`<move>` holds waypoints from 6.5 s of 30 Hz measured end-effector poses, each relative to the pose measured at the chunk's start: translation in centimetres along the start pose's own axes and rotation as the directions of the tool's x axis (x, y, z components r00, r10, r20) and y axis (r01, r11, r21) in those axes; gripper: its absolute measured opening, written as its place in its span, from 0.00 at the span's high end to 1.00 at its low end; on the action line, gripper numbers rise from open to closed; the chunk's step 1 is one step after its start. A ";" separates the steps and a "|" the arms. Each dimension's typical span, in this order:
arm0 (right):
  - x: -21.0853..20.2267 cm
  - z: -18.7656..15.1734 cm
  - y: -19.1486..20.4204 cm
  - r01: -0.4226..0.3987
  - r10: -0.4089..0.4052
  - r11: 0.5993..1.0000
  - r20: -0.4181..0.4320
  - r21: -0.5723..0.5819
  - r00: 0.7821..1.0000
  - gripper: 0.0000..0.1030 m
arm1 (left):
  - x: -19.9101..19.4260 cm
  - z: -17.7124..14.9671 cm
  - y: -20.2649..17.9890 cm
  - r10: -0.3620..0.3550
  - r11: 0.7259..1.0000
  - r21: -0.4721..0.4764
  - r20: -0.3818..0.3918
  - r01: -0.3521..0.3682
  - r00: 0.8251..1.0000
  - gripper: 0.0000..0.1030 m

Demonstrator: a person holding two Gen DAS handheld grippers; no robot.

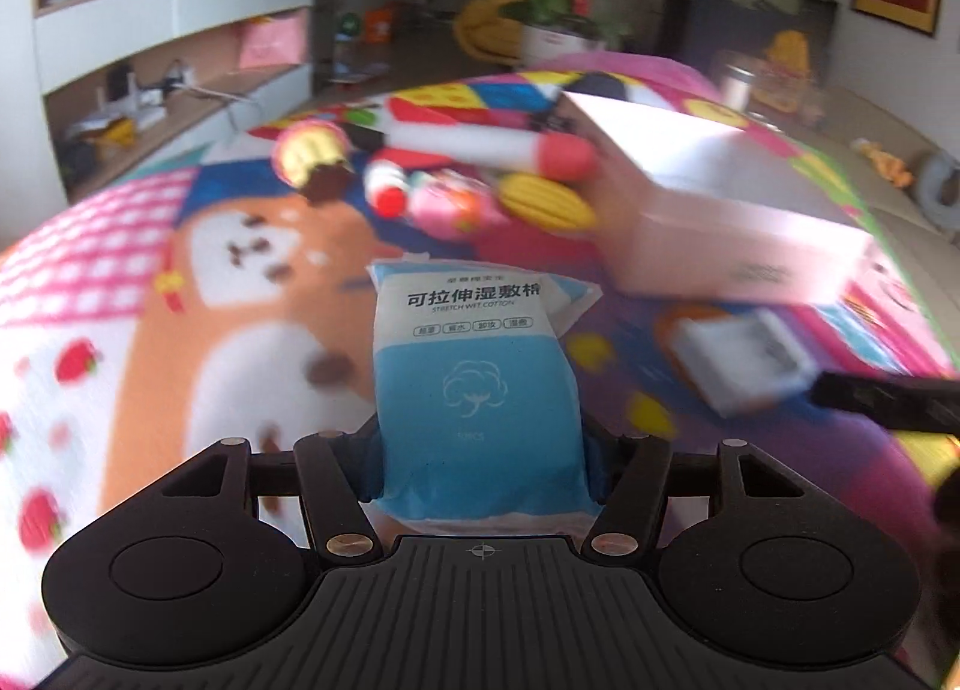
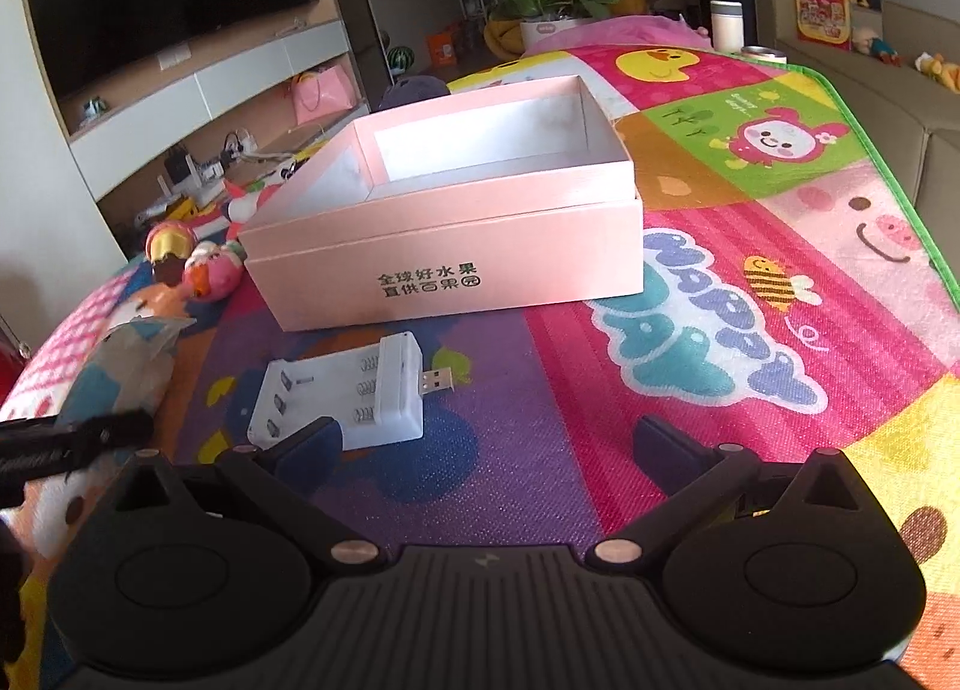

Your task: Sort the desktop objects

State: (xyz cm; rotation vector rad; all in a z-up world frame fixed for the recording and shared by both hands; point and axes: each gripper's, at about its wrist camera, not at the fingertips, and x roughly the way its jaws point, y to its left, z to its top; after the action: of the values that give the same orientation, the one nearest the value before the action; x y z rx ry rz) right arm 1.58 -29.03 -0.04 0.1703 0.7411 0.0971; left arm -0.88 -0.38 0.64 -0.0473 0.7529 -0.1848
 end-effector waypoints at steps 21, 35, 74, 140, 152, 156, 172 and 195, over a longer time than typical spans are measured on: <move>-0.9 -1.0 5.5 0.038 -0.018 0.956 0.071 -0.292 0.997 0.00 | -1.7 -2.7 0.1 0.038 0.999 -0.013 0.046 -0.037 0.998 0.00; 4.3 1.7 7.2 -0.018 0.008 0.980 -0.053 -0.196 0.999 0.00 | -1.8 -2.9 0.3 0.025 0.999 -0.024 0.057 -0.024 0.998 0.00; -10.4 -0.9 1.2 0.032 0.005 0.963 0.139 -0.267 0.990 0.10 | -5.5 -1.8 -5.4 -0.018 0.979 0.202 0.096 -0.002 0.995 0.41; 12.2 9.5 22.7 -0.098 0.097 0.837 -0.031 -0.539 0.995 0.31 | -1.2 -0.6 8.5 0.160 0.961 -0.250 0.153 -0.118 0.975 0.00; 9.0 6.9 20.9 -0.144 0.121 0.809 -0.080 -0.570 0.989 0.53 | -1.3 -0.9 9.0 0.150 0.952 -0.287 0.149 -0.102 0.977 0.00; 4.2 5.5 18.3 -0.198 0.184 0.798 -0.083 -0.570 0.979 0.53 | -1.3 -0.7 8.8 0.162 0.952 -0.282 0.142 -0.117 0.976 0.00; -1.6 1.4 3.8 -0.058 0.080 0.926 0.042 -0.373 0.996 0.33 | 3.4 7.2 3.4 0.178 0.984 -0.018 0.204 -0.179 0.963 0.01; -1.0 0.6 0.3 -0.123 0.143 0.984 0.157 -0.130 0.977 0.03 | 8.3 9.6 3.0 0.260 0.963 0.052 0.086 -0.265 0.962 0.72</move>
State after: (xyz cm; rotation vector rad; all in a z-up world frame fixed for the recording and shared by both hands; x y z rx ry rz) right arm 1.21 -28.93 1.12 0.1118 0.5560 0.2517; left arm 12.00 0.81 1.71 0.1054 0.6677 0.0469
